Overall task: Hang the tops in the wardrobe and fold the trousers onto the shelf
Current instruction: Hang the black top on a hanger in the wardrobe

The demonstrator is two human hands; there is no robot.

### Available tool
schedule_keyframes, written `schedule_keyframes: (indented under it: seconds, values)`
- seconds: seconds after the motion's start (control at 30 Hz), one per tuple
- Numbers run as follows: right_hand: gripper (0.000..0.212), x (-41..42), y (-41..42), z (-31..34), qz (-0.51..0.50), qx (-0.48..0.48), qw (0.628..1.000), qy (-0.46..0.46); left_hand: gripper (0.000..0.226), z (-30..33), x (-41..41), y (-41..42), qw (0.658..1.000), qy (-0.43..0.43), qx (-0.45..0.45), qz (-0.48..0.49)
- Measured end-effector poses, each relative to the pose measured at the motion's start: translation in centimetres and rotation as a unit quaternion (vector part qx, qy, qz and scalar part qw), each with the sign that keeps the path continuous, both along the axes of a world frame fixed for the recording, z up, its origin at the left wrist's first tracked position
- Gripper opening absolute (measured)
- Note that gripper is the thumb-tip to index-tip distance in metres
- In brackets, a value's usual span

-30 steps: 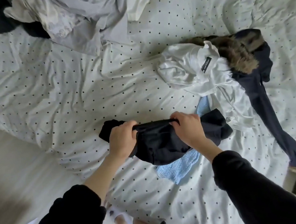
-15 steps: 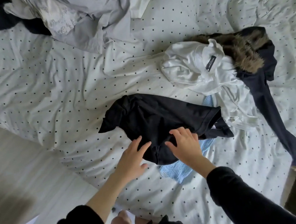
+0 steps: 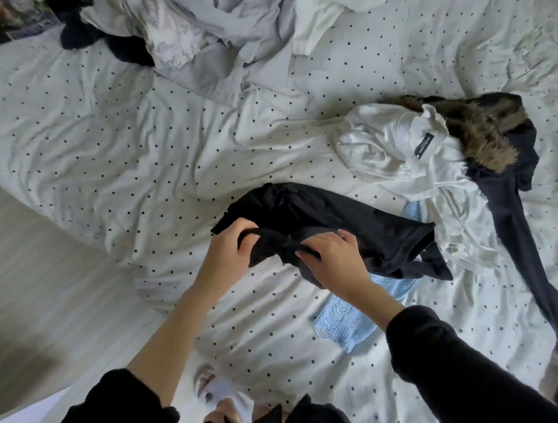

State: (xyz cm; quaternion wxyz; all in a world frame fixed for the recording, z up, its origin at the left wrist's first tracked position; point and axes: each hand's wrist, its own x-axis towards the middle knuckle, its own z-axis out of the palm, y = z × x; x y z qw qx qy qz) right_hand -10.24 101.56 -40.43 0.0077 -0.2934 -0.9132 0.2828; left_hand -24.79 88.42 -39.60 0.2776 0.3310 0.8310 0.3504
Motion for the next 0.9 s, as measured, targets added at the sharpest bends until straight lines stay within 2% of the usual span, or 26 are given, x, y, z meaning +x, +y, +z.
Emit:
schedule_keyframes:
  seconds: [0.1,0.2,0.3,0.4,0.5,0.57,0.63,0.7,0.77,0.8,0.9]
  values:
    - [0.021,-4.4,-0.4,3.4,0.046,0.052,0.992,0.110,0.014,3.5,-2.8,-3.2,0.999,-0.035,-0.007,-0.014]
    - [0.025,-8.5,-2.8,6.8,0.088,0.044,0.991,0.092,0.032,7.3,-4.7,-7.5,0.999,-0.048,-0.004,0.022]
    - [0.025,-12.3,-6.4,9.3,0.132,0.060,0.986,0.088,0.029,10.9,-6.3,-12.7,0.994,-0.063,0.016,0.093]
    - [0.027,-15.9,-12.7,12.3,0.188,0.040,0.975,0.116,0.027,14.7,-7.6,-19.7,0.977,-0.090,0.050,0.189]
    - [0.041,-18.3,-21.1,15.5,0.239,0.027,0.943,0.231,0.027,18.6,-8.0,-27.6,0.944,-0.089,0.114,0.298]
    - [0.032,-18.9,-26.0,17.1,0.263,-0.016,0.917,0.300,0.019,20.6,-7.8,-31.8,0.917,-0.094,0.153,0.356]
    - [0.022,-19.0,-31.5,18.3,0.326,-0.086,0.894,0.295,0.017,22.7,-7.0,-36.4,0.884,-0.091,0.198,0.413]
    - [0.031,-18.9,-36.3,18.9,0.393,-0.132,0.875,0.248,0.018,24.3,-6.0,-40.3,0.858,-0.089,0.240,0.445]
    - [0.041,-18.9,-41.0,19.1,0.440,-0.157,0.862,0.195,0.030,25.4,-4.9,-43.9,0.841,-0.086,0.261,0.466]
    - [0.040,-19.1,-43.6,19.2,0.455,-0.174,0.855,0.179,0.030,25.9,-4.2,-46.1,0.832,-0.077,0.268,0.479]
    - [0.019,-19.9,-49.7,19.5,0.472,-0.225,0.830,0.197,0.025,26.9,-2.3,-51.2,0.805,-0.051,0.277,0.521]
